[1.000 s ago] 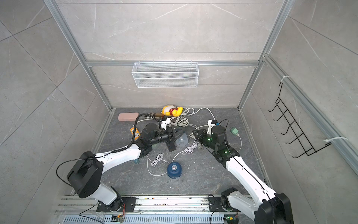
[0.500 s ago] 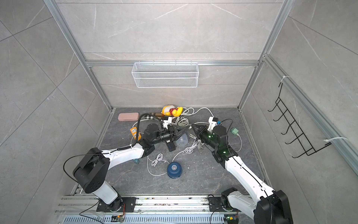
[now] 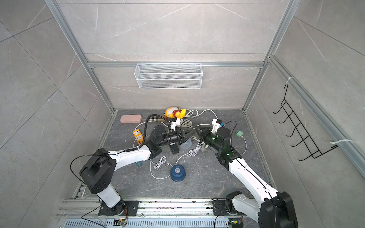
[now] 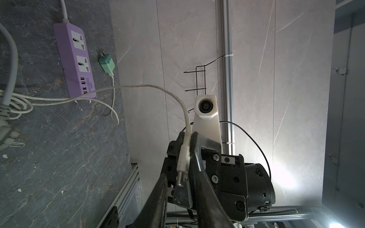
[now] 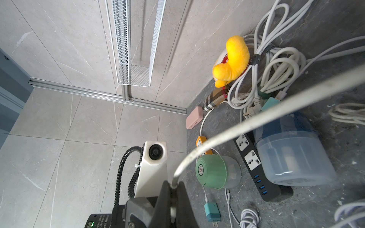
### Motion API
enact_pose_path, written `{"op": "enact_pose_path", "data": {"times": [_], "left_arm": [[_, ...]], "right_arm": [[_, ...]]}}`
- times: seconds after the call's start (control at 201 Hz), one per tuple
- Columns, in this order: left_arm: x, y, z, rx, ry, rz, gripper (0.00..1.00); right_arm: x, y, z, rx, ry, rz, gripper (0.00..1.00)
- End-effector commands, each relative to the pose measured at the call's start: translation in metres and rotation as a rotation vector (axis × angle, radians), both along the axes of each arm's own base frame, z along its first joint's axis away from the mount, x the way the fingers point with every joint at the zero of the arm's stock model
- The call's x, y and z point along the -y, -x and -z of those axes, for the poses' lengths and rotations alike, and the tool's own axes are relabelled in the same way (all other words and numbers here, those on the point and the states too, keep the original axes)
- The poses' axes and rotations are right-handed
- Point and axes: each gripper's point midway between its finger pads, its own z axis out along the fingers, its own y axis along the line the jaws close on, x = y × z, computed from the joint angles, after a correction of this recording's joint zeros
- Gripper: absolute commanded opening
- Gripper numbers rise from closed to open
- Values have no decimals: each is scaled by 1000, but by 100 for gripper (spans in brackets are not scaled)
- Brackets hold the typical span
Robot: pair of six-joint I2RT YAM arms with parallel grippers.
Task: Charge the cordless meat grinders
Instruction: Pick up the charging cable from the center of the board.
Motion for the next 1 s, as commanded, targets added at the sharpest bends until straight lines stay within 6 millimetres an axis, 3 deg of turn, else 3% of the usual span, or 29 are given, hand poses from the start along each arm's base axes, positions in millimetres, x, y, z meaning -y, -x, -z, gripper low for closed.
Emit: {"op": "enact_pose_path", "data": {"times": [0.0,0.991], "left_arm": [[2,1,-29,62,72,10,25],[-5,0,-22,41,88,-20,13]], "right_arm": [[-1,2,-7,30,-15,-11,0],[2,13,0,24,-36,-16,0]]}}
